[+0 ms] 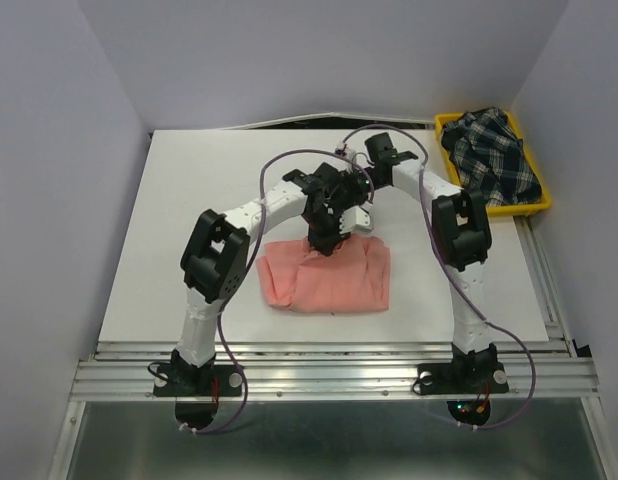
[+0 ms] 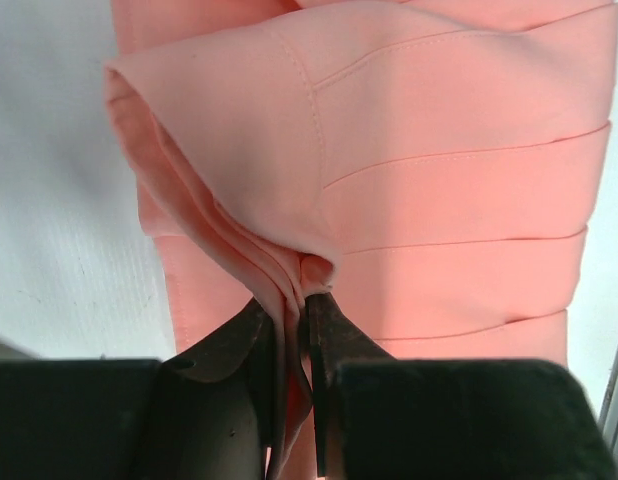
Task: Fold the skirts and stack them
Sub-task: Fold the skirt
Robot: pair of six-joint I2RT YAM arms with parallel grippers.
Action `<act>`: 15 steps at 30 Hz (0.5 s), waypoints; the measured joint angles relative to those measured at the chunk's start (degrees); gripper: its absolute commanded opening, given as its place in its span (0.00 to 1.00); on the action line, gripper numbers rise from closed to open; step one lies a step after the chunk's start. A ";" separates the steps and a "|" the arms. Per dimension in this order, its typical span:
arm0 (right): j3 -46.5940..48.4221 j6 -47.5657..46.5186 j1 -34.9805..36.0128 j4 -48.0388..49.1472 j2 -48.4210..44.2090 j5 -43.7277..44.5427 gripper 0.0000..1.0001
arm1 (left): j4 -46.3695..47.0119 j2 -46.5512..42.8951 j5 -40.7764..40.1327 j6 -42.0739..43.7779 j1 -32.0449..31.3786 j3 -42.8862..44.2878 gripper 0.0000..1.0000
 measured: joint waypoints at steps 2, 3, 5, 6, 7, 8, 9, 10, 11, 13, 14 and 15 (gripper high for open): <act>1.92 0.98 -1.97 0.72 0.74 0.61 1.00 | 0.39 1.25 -0.09 0.20 0.33 0.04 0.24; 2.32 1.64 -3.41 1.03 0.87 1.11 1.00 | 0.11 2.29 -0.09 0.22 0.57 0.66 0.26; 2.38 2.73 -5.68 1.11 0.87 1.79 1.00 | -0.33 4.83 0.02 0.17 1.25 2.60 0.32; 2.36 3.06 -6.73 1.11 0.87 2.36 1.00 | -0.57 6.16 0.07 0.15 1.66 3.72 0.36; 2.27 3.37 -7.74 1.11 0.87 3.08 1.00 | -1.05 7.61 0.04 -0.24 2.23 5.31 0.44; 2.10 3.50 -8.50 1.14 0.81 3.41 1.00 | -1.16 8.37 0.02 -0.35 2.58 6.27 0.46; 1.29 3.67 -9.49 1.36 0.33 4.07 1.00 | -1.33 9.29 0.04 -1.03 3.30 7.69 0.48; 0.55 3.69 -9.97 1.38 -0.13 4.63 1.00 | -1.44 9.68 0.02 -1.75 3.72 8.68 0.56; -0.22 3.74 -10.49 1.27 -0.76 5.07 1.00 | -1.42 9.90 0.04 -2.56 4.55 9.92 0.57; -3.48 3.91 -11.54 1.46 -3.61 6.34 1.00 | -1.09 9.88 -0.20 -4.00 5.81 12.04 0.66; -5.22 3.67 -11.98 1.33 -5.44 6.84 1.00 | -0.35 9.73 -0.44 -5.42 6.80 13.40 0.66; -6.78 3.37 -12.26 1.20 -7.15 7.26 1.00 | 0.13 9.31 -0.63 -6.88 7.56 14.38 0.66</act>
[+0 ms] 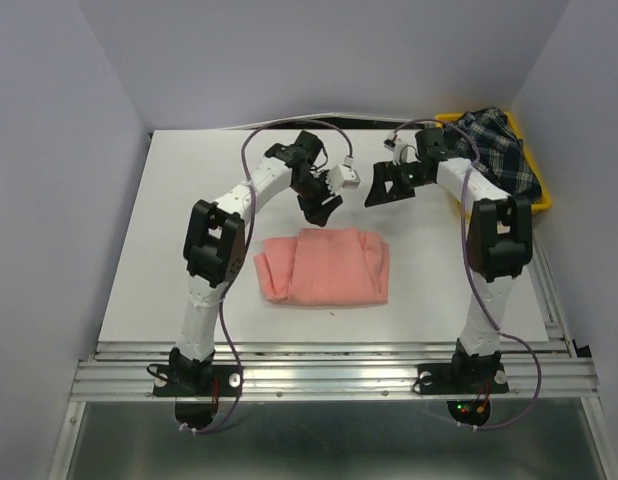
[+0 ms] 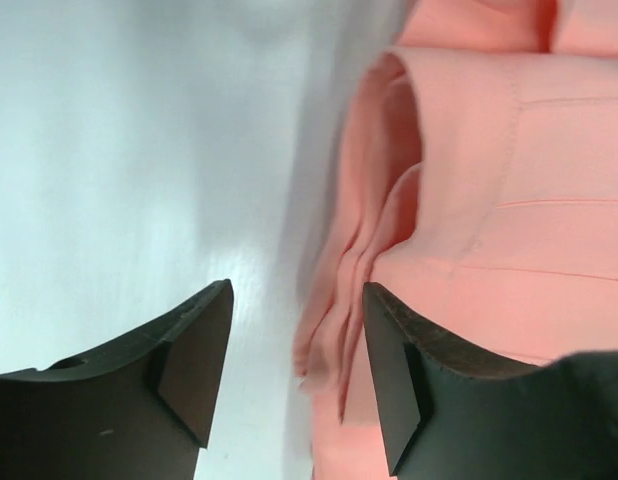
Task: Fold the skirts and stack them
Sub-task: Fold the skirt, then neatly place the folded skirt to the corner
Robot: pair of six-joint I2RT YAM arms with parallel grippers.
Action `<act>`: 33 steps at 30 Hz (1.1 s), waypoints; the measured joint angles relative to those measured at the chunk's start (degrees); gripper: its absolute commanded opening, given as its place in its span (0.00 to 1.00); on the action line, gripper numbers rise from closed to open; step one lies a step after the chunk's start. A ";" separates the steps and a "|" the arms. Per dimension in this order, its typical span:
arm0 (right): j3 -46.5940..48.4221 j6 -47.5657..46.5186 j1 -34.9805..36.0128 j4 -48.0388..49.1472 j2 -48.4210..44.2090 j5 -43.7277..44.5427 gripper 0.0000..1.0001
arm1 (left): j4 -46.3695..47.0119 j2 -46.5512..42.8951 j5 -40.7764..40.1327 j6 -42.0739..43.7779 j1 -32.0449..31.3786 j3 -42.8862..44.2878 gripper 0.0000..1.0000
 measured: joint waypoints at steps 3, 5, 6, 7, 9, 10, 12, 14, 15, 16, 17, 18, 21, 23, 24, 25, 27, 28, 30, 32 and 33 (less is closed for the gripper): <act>-5.99 -2.12 -0.92 -1.11 -8.87 2.19 1.00 | 1.38 -2.49 -1.09 -4.74 1.75 1.18 0.66; -8.57 -3.58 -1.20 -2.38 -15.17 3.13 0.97 | 2.69 -6.21 -2.56 -8.76 2.97 1.01 0.72; -9.46 -3.85 -1.20 -2.75 -18.27 3.37 0.97 | 3.96 -8.79 -2.82 -11.39 3.67 0.33 0.76; -10.47 -3.82 -1.11 -2.75 -20.90 3.56 0.97 | 6.45 -12.35 -2.91 -14.47 4.63 -1.92 0.79; -13.60 -3.39 -0.24 -2.38 -27.26 5.81 0.96 | 10.34 -20.11 -3.21 -19.56 6.03 -7.48 0.97; -15.04 -3.37 0.24 -2.27 -29.42 6.49 0.96 | 11.69 -24.79 -3.48 -23.10 6.84 -10.27 0.99; -20.24 -3.37 3.87 -1.79 -35.45 10.78 0.95 | 16.22 -33.11 -4.61 -28.89 8.74 -15.78 0.99; -24.26 -3.30 8.66 -2.21 -39.56 13.77 0.94 | 19.47 -38.80 -6.23 -33.66 10.36 -20.00 0.99; -26.36 -2.84 12.20 -2.16 -41.55 15.78 0.93 | 21.20 -41.35 -8.17 -36.74 11.21 -22.43 0.99; -27.61 -2.67 14.40 -1.97 -42.53 16.50 0.93 | 21.90 -42.51 -9.29 -38.42 11.67 -23.58 0.98; -29.33 -1.99 18.34 -1.49 -43.50 17.94 0.91 | 22.56 -43.56 -11.65 -41.40 12.24 -25.33 0.98; -30.40 -1.70 20.61 -1.07 -43.67 18.69 0.91 | 22.73 -43.71 -13.53 -43.54 12.55 -26.40 0.98; -32.06 0.09 25.79 0.74 -41.51 22.58 0.90 | 23.17 -42.03 -17.84 -49.11 13.33 -30.27 0.99; -32.04 1.40 27.65 2.51 -38.86 24.41 0.89 | 22.75 -40.54 -19.37 -51.23 13.97 -33.11 0.99; -31.76 2.23 28.59 3.50 -37.07 25.33 0.88 | 23.04 -40.44 -19.98 -51.91 14.25 -34.62 0.98; -31.45 3.23 29.46 4.50 -34.80 26.05 0.87 | 22.82 -40.44 -20.37 -52.22 14.45 -35.47 0.99; -30.23 5.27 30.91 5.44 -31.01 27.89 0.86 | 22.23 -40.68 -21.68 -52.96 15.06 -37.64 0.99; -29.38 6.01 32.09 6.69 -28.33 28.70 0.86 | 22.16 -40.70 -22.27 -53.02 15.23 -38.01 0.99; -28.65 6.86 34.10 7.78 -25.33 30.32 0.86 | 22.29 -40.94 -23.67 -53.07 15.58 -38.36 0.99; -27.61 8.00 36.02 7.69 -22.10 32.98 0.87 | 22.32 -41.55 -24.70 -53.02 15.78 -38.49 0.99; -26.77 8.50 36.83 7.45 -20.15 34.40 0.87 | 22.40 -41.92 -25.05 -52.98 15.80 -38.49 0.99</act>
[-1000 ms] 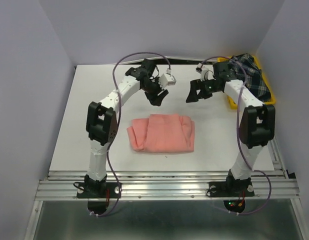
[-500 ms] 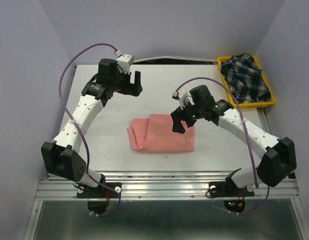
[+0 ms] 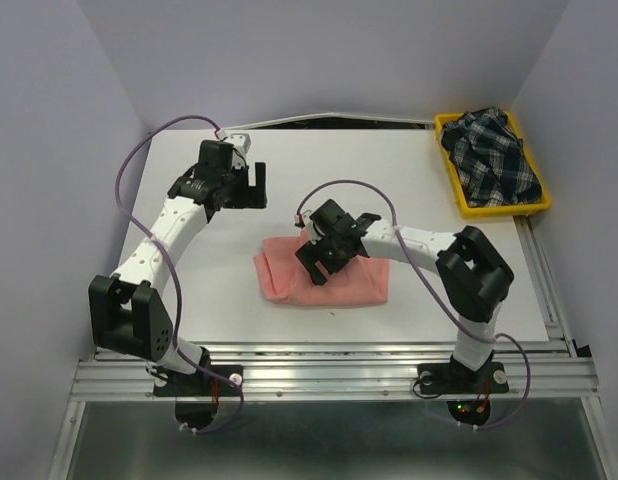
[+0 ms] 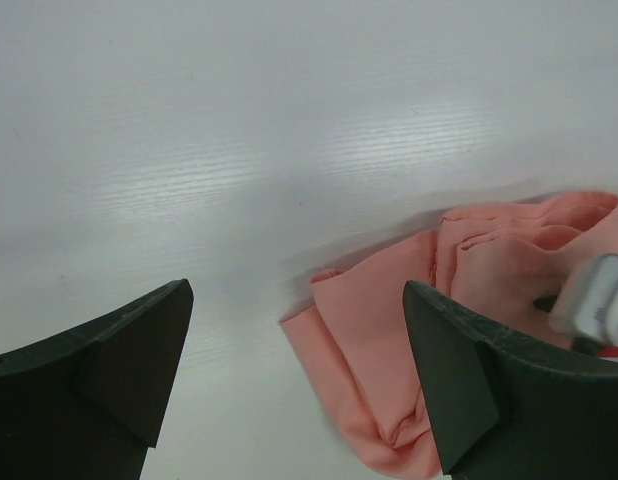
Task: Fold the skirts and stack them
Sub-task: Neatly place the folded skirt to the corner
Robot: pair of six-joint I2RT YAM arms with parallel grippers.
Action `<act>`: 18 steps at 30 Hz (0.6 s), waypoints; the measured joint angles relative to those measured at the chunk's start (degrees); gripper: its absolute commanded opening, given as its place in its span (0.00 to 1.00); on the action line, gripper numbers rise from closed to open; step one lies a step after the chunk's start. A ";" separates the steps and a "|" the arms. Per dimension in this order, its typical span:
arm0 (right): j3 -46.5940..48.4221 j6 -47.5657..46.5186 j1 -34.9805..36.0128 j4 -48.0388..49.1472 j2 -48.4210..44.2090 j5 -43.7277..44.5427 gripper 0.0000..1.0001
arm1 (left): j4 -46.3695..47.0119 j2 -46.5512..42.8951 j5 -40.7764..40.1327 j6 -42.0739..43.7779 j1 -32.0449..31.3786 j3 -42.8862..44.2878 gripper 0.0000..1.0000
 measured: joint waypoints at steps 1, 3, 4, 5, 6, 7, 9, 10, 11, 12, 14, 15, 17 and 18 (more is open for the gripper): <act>0.85 0.22 0.63 -0.26 2.03 1.99 0.87 | 0.20 -0.39 -0.33 0.02 0.04 0.00 0.99; 1.18 0.04 0.92 -0.15 4.42 4.46 0.87 | 0.55 -1.05 -0.83 0.07 0.35 0.00 0.98; 1.27 -0.33 0.57 -0.28 4.50 5.11 0.87 | 0.68 -1.18 -1.03 0.13 0.35 0.00 0.98; 1.27 -0.68 0.26 -0.50 4.37 5.42 0.87 | 0.76 -1.22 -1.20 0.26 0.37 0.02 0.99; 1.27 -1.40 -0.66 -0.66 4.46 5.09 0.88 | 0.79 -1.22 -1.27 0.35 0.42 0.02 0.98; 1.25 -2.43 -2.10 -1.01 4.44 4.37 0.89 | 0.74 -1.22 -1.33 0.70 0.70 0.02 0.99; 0.79 -5.31 -5.99 -1.42 4.00 3.41 0.89 | 0.68 -1.22 -1.38 1.60 0.90 0.17 0.98; -0.20 -6.62 -8.28 -1.31 3.26 3.17 0.89 | 0.74 -1.22 -1.42 1.95 1.03 0.37 0.99; -1.46 -8.17 -10.10 -1.16 2.40 3.19 0.89 | 0.74 -1.22 -1.44 2.47 1.11 0.50 0.99; -3.61 -9.99 -12.52 -1.31 0.85 3.37 0.89 | 0.79 -1.22 -1.49 3.04 1.11 0.68 0.98; -6.86 -12.39 -16.55 -2.58 -1.99 3.63 0.90 | 0.81 -1.22 -1.49 3.91 1.38 1.07 0.98; -9.90 -15.04 -19.06 -2.99 -4.46 3.69 0.90 | 0.81 -1.22 -1.38 4.20 1.49 1.25 0.98; -13.46 -18.05 -23.28 -5.01 -8.00 3.89 0.90 | 0.94 -1.22 -1.33 4.63 1.53 1.53 0.99; -14.86 -19.93 -25.35 -7.02 -9.51 3.87 0.90 | 1.01 -1.22 -1.25 4.81 1.57 1.68 0.99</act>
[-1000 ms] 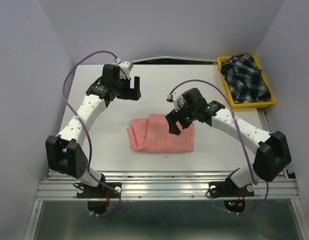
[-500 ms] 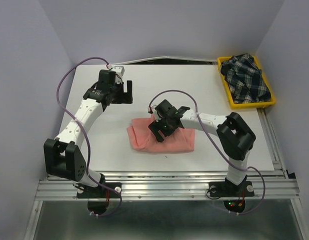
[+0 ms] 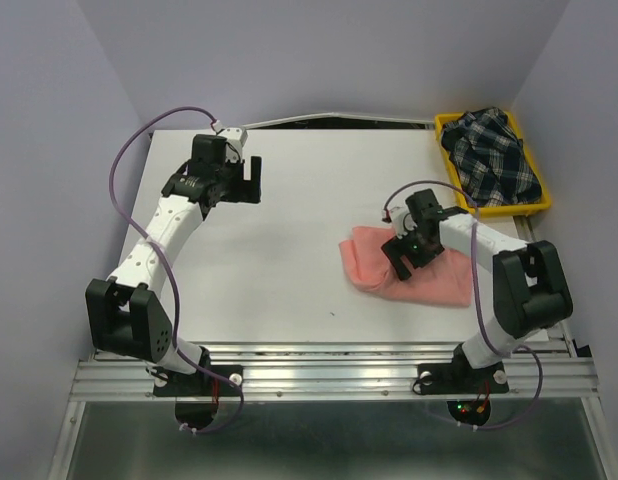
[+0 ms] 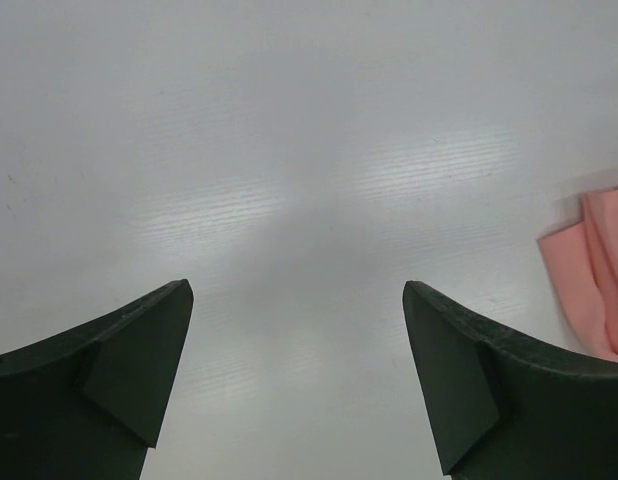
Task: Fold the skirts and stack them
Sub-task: Neatly place the folded skirt to the corner
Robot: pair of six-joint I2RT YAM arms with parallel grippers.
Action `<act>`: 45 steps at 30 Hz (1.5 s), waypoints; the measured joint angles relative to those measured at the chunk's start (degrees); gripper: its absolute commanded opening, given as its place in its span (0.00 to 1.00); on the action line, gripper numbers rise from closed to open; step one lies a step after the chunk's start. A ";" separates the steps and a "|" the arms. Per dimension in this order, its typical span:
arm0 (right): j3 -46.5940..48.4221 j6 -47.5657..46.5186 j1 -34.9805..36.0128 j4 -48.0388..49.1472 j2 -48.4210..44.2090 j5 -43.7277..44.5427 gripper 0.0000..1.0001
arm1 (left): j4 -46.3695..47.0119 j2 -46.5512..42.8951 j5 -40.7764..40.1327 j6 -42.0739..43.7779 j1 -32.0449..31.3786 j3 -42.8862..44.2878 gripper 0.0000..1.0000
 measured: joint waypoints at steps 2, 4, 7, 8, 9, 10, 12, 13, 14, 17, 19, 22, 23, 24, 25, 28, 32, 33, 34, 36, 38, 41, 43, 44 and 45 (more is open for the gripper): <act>-2.40 -3.76 -4.50 -2.99 -2.47 0.11 0.91 | 0.24 0.00 0.31 0.28 0.02 0.24 0.99; -4.68 -7.48 -8.04 -4.63 -4.70 0.13 0.91 | 0.37 0.00 0.66 0.44 0.02 0.42 0.99; -9.07 -14.34 -13.77 -6.64 -9.07 0.59 0.91 | 0.66 0.00 1.27 1.40 0.02 0.61 0.98; -10.54 -17.18 -15.93 -7.39 -10.58 0.61 0.91 | 0.79 0.00 1.46 1.55 0.02 0.61 0.98; -11.32 -18.82 -17.57 -8.00 -11.52 0.63 0.91 | 0.90 0.00 1.62 1.73 0.02 0.61 0.99; -12.17 -21.99 -19.78 -8.83 -12.33 0.66 0.91 | 1.07 0.00 1.90 1.84 0.02 0.61 0.99; -12.87 -26.60 -23.76 -9.44 -12.87 0.85 0.91 | 1.42 0.00 2.60 1.97 0.02 0.61 0.99; -12.87 -28.85 -25.81 -9.73 -12.72 0.96 0.91 | 1.53 0.00 2.84 1.99 0.02 0.61 0.98; -12.81 -30.14 -27.10 -9.88 -12.41 1.01 0.91 | 1.60 0.00 3.08 2.03 0.02 0.61 0.99; -11.02 -34.47 -30.91 -10.84 -10.14 1.01 0.91 | 1.57 0.00 3.52 2.34 0.02 0.61 0.99; -8.85 -36.79 -33.22 -11.45 -7.45 1.68 0.91 | 1.66 0.00 3.78 2.56 0.02 0.61 0.99; -5.14 -38.47 -34.84 -12.61 -3.52 3.10 0.91 | 1.95 0.00 4.11 2.78 0.02 0.61 0.98; -3.67 -38.73 -35.04 -13.00 -1.90 3.69 0.90 | 1.99 0.00 4.15 2.80 0.02 0.61 0.98; -3.19 -38.77 -35.06 -13.11 -1.44 3.89 0.90 | 2.05 0.00 4.26 2.80 0.02 0.61 0.99; -2.03 -38.91 -35.06 -13.46 -0.37 4.37 0.90 | 2.12 0.00 4.33 2.84 0.02 0.61 0.98; 1.25 -39.12 -35.28 -14.12 2.69 5.11 0.90 | 2.43 0.00 4.42 3.04 0.04 0.61 0.99; 3.63 -39.60 -35.65 -14.23 4.59 5.11 0.91 | 2.56 0.00 4.59 3.26 0.26 0.57 0.99; 3.96 -39.60 -35.69 -14.27 4.85 5.11 0.91 | 2.73 0.00 4.68 3.30 0.28 0.50 0.98; 4.17 -39.60 -35.71 -14.29 5.09 5.11 0.93 | 2.78 0.00 4.79 3.37 0.28 0.48 0.98; 4.87 -39.65 -35.80 -14.69 5.51 4.98 0.94 | 2.80 0.00 5.01 3.61 0.31 0.46 0.98; 5.51 -39.65 -35.80 -15.17 5.53 4.39 0.98 | 2.80 -0.02 5.29 3.91 0.31 0.46 0.98; 7.87 -39.54 -35.87 -17.70 5.49 1.79 1.00 | 2.82 -0.04 6.08 4.37 0.52 0.46 0.98; 10.97 -39.21 -35.89 -20.04 5.11 -0.74 1.00 | 2.84 -0.20 6.95 4.76 0.66 0.46 0.98; 13.51 -38.80 -35.89 -21.66 4.81 -2.21 1.00 | 2.86 -0.39 7.41 5.20 0.66 0.46 0.99; 17.38 -38.21 -35.89 -23.71 4.50 -3.78 1.00 | 2.89 -0.76 7.78 5.62 0.66 0.46 0.98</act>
